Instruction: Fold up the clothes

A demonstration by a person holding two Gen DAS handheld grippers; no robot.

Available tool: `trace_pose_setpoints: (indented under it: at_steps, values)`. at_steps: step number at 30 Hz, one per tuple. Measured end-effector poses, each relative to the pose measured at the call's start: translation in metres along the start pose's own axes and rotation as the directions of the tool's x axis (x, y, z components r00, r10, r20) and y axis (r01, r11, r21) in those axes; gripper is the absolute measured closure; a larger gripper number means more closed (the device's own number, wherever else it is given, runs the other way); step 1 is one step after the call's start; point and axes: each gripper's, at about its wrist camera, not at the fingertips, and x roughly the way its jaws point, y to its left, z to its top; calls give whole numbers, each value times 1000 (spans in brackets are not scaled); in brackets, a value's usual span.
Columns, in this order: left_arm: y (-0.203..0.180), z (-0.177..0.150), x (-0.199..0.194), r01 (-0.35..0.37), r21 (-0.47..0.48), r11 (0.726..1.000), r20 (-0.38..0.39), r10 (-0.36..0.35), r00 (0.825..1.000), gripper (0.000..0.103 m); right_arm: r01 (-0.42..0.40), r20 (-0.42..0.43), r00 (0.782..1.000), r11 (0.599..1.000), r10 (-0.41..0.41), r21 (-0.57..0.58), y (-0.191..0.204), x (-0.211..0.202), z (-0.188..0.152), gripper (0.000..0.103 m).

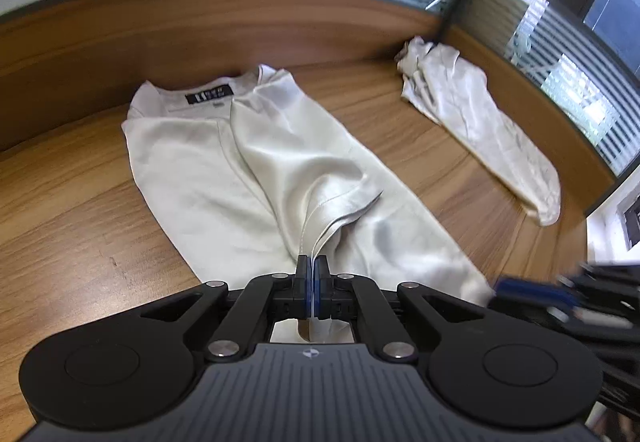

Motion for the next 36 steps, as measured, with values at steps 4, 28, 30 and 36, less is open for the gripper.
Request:
trace_pose_setpoints:
  at_steps: [4, 28, 30, 36]
  values:
    - [-7, 7, -7, 9, 7, 1000, 16, -9, 1000, 102, -25, -11, 1000, 1000, 25, -17, -3, 37, 18, 91]
    - [-87, -12, 52, 76, 344, 936, -136, -30, 990, 101, -80, -35, 994, 909, 104, 410, -113, 63, 35, 82]
    - [-83, -16, 56, 77, 332, 940, -141, -31, 990, 101, -105, -39, 991, 919, 130, 380, -110, 73, 44, 79]
    - [-76, -18, 59, 73, 288, 955, -134, -35, 990, 99, -135, -108, 982, 973, 157, 189, -87, 119, 60, 73]
